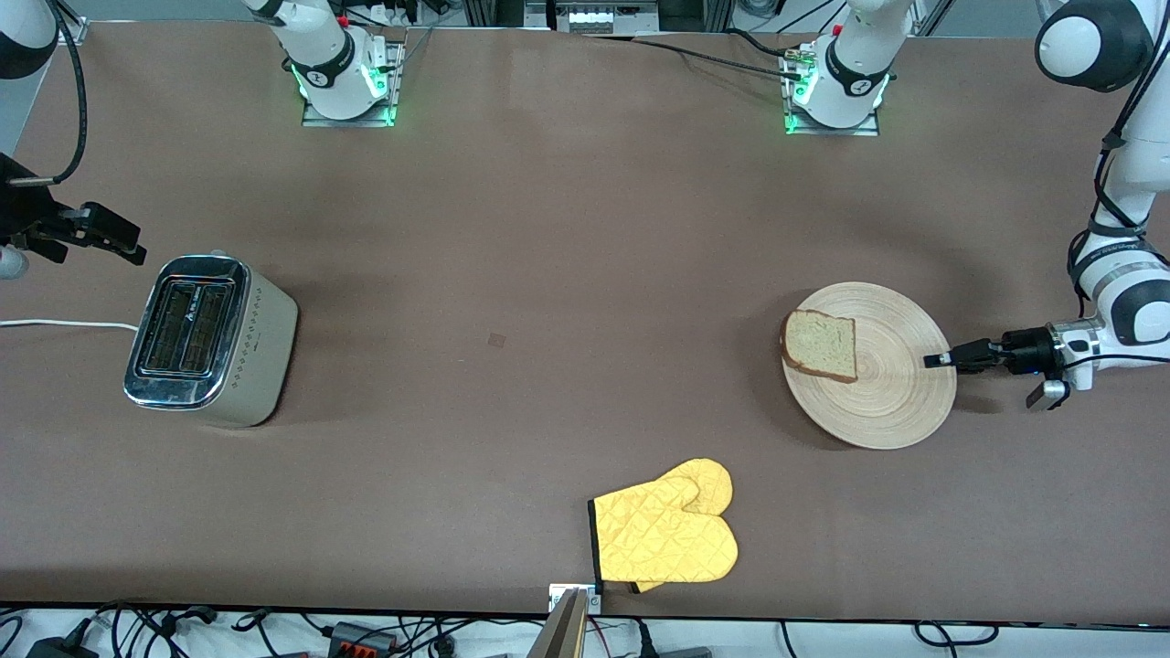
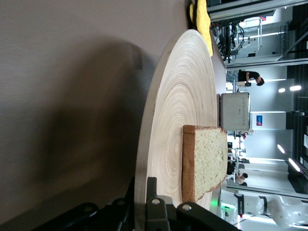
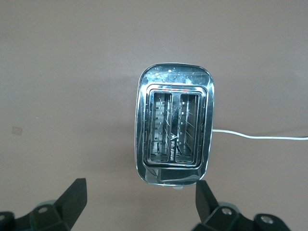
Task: Move plate and put bread in toaster
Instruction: 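Push the plate toward the table middle while the right gripper approaches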
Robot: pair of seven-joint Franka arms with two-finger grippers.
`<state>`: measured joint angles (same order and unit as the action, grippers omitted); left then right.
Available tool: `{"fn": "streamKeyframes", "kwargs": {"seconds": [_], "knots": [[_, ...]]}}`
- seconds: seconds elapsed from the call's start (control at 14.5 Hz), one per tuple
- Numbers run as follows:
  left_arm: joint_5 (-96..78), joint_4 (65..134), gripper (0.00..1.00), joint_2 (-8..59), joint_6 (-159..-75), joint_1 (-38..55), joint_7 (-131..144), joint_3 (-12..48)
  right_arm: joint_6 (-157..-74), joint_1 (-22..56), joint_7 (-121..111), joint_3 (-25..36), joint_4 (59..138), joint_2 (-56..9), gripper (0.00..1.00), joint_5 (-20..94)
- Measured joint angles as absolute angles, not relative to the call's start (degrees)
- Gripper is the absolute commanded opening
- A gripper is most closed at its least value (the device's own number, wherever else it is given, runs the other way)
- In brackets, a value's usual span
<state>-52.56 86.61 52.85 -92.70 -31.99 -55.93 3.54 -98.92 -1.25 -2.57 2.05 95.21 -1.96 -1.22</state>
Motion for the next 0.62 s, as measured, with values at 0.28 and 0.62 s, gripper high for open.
{"fn": "streamKeyframes", "kwargs": {"seconds": [0.28,0.62], "knots": [[-52.6,86.5,0.01,50.8,-92.7,-26.1,-48.8,5.0,-98.9,-1.2,-2.6,2.0,95.3,-2.5,1.00,-1.2],[-52.6,86.4,0.01,46.0,-97.8,-17.2,-41.3,7.6,-98.9,-1.3,-2.6,2.0,95.5,-6.1,1.00,-1.2]]}}
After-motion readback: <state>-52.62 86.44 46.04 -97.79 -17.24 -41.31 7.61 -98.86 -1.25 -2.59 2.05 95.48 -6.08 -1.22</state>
